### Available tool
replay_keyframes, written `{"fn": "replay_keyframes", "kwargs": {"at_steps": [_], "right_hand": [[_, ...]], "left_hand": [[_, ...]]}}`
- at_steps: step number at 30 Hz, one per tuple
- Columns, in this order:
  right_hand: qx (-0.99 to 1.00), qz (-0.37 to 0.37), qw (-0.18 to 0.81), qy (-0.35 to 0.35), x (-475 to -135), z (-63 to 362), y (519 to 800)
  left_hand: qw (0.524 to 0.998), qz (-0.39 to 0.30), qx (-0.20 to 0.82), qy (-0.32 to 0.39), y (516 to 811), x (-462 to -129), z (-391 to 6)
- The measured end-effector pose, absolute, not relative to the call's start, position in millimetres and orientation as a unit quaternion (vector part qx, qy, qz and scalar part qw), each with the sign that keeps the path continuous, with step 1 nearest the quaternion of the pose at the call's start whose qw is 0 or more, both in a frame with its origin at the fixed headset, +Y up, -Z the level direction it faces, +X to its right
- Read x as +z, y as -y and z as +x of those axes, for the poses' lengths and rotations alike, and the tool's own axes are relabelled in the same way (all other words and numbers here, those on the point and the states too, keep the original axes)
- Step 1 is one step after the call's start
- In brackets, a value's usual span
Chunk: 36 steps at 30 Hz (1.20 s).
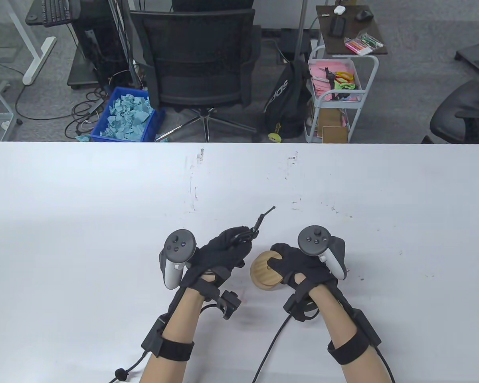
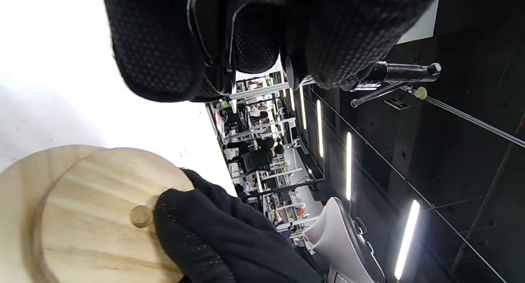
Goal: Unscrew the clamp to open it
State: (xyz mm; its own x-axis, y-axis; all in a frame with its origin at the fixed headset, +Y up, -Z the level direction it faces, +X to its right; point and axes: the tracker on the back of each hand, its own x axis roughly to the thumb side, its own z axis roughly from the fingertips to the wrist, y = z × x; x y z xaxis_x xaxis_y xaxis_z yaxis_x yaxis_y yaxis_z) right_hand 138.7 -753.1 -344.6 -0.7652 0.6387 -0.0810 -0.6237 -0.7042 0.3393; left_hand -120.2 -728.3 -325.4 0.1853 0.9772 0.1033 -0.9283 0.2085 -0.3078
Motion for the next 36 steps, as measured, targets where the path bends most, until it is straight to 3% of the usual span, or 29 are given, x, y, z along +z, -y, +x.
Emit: {"fn": "replay_keyframes", "kwargs": {"at_steps": [14, 21, 27, 36], "right_hand": [[0.946, 0.012, 0.292, -0.137, -344.0, 141.2, 752.7], [0.931, 0.019, 0.343, -0.124, -345.4, 149.8, 742.8], [0.933, -0.028, 0.348, -0.085, -351.1, 186.7, 726.3], [0.940, -0.123, 0.302, -0.096, -351.6, 223.7, 751.1]], "left_hand": [[0.762, -0.091, 0.626, 0.138, 728.6, -324.9, -118.5], [0.761, -0.092, 0.627, 0.137, 728.6, -325.0, -118.5], [0.757, -0.092, 0.632, 0.136, 727.9, -325.0, -119.7], [0.751, -0.099, 0.639, 0.134, 730.6, -325.4, -118.4]]}}
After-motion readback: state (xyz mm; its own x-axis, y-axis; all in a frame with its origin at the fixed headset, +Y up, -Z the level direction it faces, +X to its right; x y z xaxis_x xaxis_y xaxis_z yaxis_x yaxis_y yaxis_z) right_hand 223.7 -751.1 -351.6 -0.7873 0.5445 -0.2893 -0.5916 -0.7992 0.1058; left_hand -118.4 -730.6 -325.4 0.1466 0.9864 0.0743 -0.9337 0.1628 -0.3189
